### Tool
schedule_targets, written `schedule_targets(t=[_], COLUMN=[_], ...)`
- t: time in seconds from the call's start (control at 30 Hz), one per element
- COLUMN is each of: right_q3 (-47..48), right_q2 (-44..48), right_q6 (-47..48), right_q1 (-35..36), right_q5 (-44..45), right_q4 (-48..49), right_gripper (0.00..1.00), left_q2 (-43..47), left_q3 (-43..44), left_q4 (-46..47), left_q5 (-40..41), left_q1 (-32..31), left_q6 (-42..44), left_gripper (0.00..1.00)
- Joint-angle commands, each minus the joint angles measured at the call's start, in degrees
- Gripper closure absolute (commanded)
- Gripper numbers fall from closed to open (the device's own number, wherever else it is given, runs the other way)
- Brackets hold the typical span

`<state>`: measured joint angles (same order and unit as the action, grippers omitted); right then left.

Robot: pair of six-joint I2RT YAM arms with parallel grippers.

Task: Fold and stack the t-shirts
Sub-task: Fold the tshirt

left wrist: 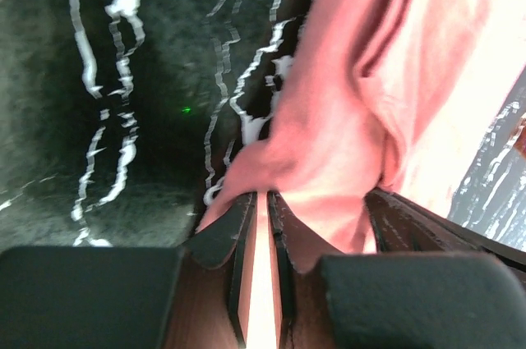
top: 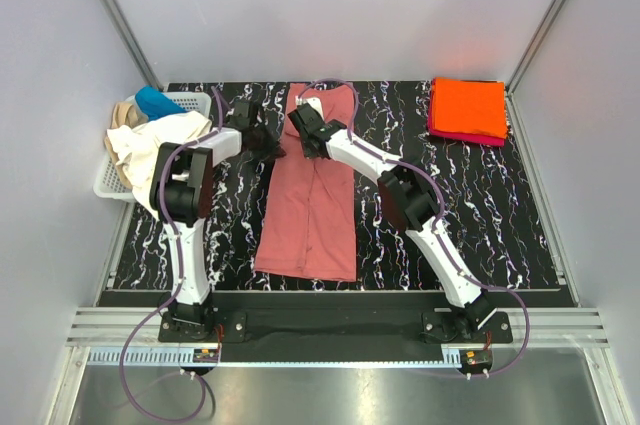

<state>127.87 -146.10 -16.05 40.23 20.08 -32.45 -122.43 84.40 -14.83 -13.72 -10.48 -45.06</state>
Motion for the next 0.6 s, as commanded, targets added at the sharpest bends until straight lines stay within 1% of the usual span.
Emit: schedule_targets(t=[0.0, 0.07, 0.1, 0.13, 0.23, 0.27, 0.4, 0.57], right_q3=[-0.8, -1.0, -1.1, -1.5, -2.4, -2.5, -4.4, -9.0], right_q2=[3.1, 3.7, 4.2, 4.7, 6.9, 8.1, 11.4, 17.4], right_q6=[0.1, -0.1, -0.2, -0.5, -0.8, -1.1, -1.8, -4.0], right_q1=[-0.1, -0.1, -0.1, -0.2, -0.1, -0.2, -0.2, -0.2], right_q5=[1.1, 0.5, 0.2, 0.1, 0.0, 0.1, -0.5, -1.4], right_q4=[-0.1, 0.0, 0.0, 0.0, -0.1, -0.1, 0.0, 0.0], right_gripper=[0.85, 0.82, 0.78, 0.76, 0.72, 0.72, 0.72, 0.71], left_q2=[1.7, 2.7, 3.2, 3.3, 2.6, 2.3, 0.9, -2.6], left_q3=[1.8, 2.7, 3.2, 4.7, 7.5, 8.0, 9.8, 11.3], left_q4=[-1.3, -1.3, -0.8, -0.5, 1.8, 2.8, 7.1, 10.4], left_q5=[2.6, 2.7, 2.7, 2.6, -0.3, -2.3, -5.5, -9.9], left_q1=[0.7, 0.9, 0.9, 1.0, 1.0, 0.9, 1.0, 1.0], left_q6=[0.8, 0.9, 0.9, 0.8, 0.4, 0.1, 0.5, 0.8], left_gripper=[0.83, 0.82, 0.82, 0.82, 0.81, 0.81, 0.81, 0.80])
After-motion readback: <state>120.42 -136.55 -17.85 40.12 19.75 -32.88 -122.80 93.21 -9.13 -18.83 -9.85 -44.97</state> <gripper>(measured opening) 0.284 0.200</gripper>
